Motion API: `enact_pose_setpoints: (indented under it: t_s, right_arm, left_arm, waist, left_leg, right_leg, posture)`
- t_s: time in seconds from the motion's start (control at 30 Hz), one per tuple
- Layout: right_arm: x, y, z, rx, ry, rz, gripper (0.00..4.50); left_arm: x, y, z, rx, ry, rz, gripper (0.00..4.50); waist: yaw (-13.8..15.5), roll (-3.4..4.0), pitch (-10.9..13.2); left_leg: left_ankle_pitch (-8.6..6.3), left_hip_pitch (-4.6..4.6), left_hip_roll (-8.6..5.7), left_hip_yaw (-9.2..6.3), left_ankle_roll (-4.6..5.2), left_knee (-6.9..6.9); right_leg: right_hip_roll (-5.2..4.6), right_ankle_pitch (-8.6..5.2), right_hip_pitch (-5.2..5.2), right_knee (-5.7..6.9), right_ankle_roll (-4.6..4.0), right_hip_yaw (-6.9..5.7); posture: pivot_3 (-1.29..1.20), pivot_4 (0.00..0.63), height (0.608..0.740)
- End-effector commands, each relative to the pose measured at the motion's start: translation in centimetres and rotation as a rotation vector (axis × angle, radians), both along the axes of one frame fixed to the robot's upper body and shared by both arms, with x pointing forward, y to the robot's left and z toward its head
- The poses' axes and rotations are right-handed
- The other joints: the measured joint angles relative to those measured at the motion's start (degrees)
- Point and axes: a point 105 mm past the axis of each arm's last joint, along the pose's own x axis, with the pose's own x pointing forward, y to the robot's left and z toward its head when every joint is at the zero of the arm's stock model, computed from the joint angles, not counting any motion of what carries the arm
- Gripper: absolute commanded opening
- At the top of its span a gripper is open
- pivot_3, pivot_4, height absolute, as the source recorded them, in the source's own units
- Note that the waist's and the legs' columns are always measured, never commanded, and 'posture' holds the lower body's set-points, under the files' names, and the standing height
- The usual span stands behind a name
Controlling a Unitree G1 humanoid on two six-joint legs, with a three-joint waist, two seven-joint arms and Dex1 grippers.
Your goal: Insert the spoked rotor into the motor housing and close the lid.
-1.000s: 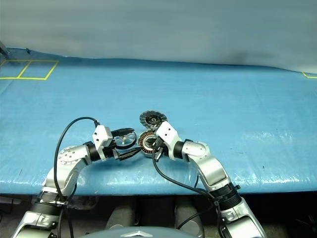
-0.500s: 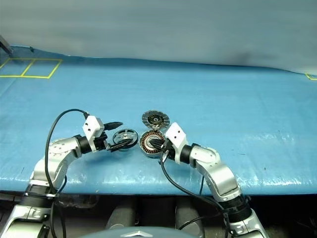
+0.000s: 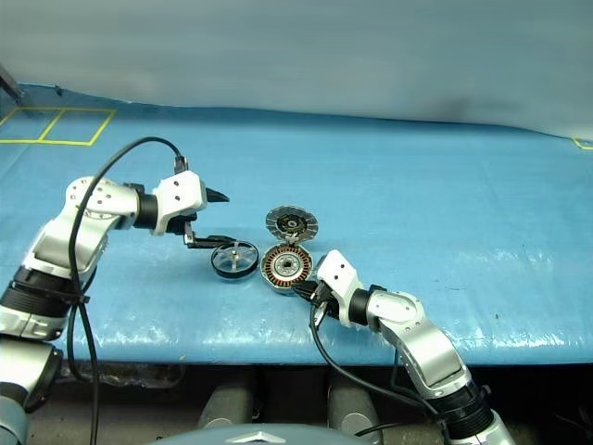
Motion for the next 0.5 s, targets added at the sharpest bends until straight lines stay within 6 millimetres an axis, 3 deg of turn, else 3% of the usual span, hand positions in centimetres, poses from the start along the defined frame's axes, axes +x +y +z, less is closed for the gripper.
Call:
enact_pose_setpoints:
  t_s: [0.03,0.2,0.5]
  right_arm:
    - [0.02,0.03,1.31,0.028,-0.053,0.027,0.02]
    - [0.54,-0.14,1.64,0.074,-0.073,0.037,0.02]
    - [0.52,-0.63,1.3,0.071,-0.085,0.052,0.02]
  left_arm:
    - [-0.13,-0.02,-0.1,0.193,0.017,-0.117,4.5]
    - [-0.5,-0.06,-0.5,0.393,0.048,-0.255,4.5]
    - [-0.82,0.26,-0.77,0.552,0.066,-0.352,4.5]
  waist:
    - [0.0,0.0,0.0]
    - [0.0,-0.02,0.0]
    - [0.0,-0.01,0.0]
  left_leg:
    - [0.0,0.0,0.0,0.0,0.0,0.0]
    - [-0.02,-0.07,0.01,-0.03,0.02,0.0]
    - [-0.01,-0.11,0.01,-0.07,0.02,0.05]
  right_leg:
    - [0.0,-0.01,0.01,0.02,-0.01,0.0]
    - [0.04,-0.05,-0.05,0.05,-0.01,0.0]
    - [0.04,-0.06,-0.04,0.07,0.0,-0.01]
  posture:
    - [0.0,0.15,0.74]
    - [0.0,0.15,0.74]
    - [0.0,0.15,0.74]
